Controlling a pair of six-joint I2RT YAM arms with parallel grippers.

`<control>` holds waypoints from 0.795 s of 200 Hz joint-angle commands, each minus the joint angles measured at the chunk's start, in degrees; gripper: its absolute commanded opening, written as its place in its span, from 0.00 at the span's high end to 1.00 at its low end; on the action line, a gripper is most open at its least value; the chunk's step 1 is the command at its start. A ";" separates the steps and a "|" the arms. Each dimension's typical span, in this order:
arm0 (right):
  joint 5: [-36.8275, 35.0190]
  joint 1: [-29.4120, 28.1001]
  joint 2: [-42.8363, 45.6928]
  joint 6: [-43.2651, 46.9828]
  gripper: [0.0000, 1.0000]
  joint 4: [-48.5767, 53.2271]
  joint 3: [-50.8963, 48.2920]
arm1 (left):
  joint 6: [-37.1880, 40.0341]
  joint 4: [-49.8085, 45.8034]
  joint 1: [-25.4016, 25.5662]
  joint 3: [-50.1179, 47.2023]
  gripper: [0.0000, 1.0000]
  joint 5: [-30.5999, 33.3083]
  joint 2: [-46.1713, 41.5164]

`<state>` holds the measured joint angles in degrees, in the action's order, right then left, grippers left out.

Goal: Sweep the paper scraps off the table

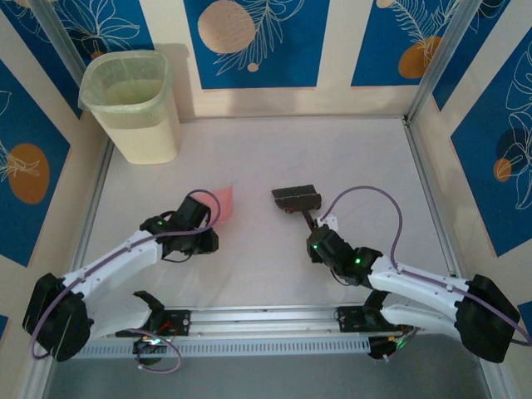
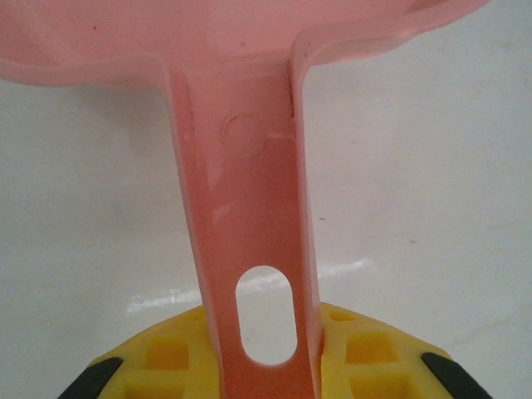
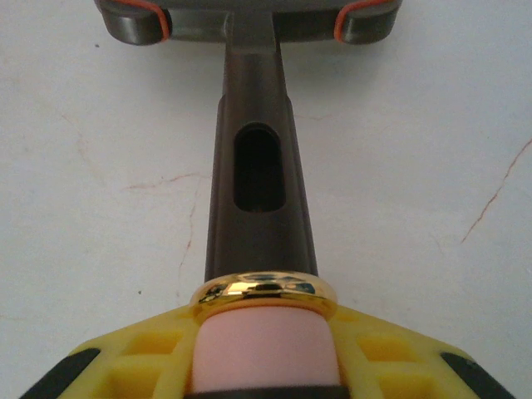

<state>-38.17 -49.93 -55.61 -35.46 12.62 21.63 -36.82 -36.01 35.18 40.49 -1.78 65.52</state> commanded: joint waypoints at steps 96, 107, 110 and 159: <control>2.59 -0.52 -15.27 1.19 0.99 -3.60 7.24 | 3.84 7.03 2.90 6.65 1.00 2.70 21.49; 3.15 -0.29 -17.67 0.66 0.98 -2.72 8.49 | 4.06 7.07 2.88 7.83 1.00 3.03 23.17; 3.31 -0.21 -18.38 0.53 0.98 -2.36 8.82 | 4.14 7.05 2.88 8.16 1.00 3.17 23.69; 6.15 0.89 -26.26 -0.75 0.82 1.36 13.56 | 4.65 7.38 2.88 12.94 0.90 2.45 29.49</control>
<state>-34.68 -49.34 -79.83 -35.05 11.40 33.04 -33.87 -28.71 37.43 51.29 2.02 92.31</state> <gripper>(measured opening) 0.306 0.224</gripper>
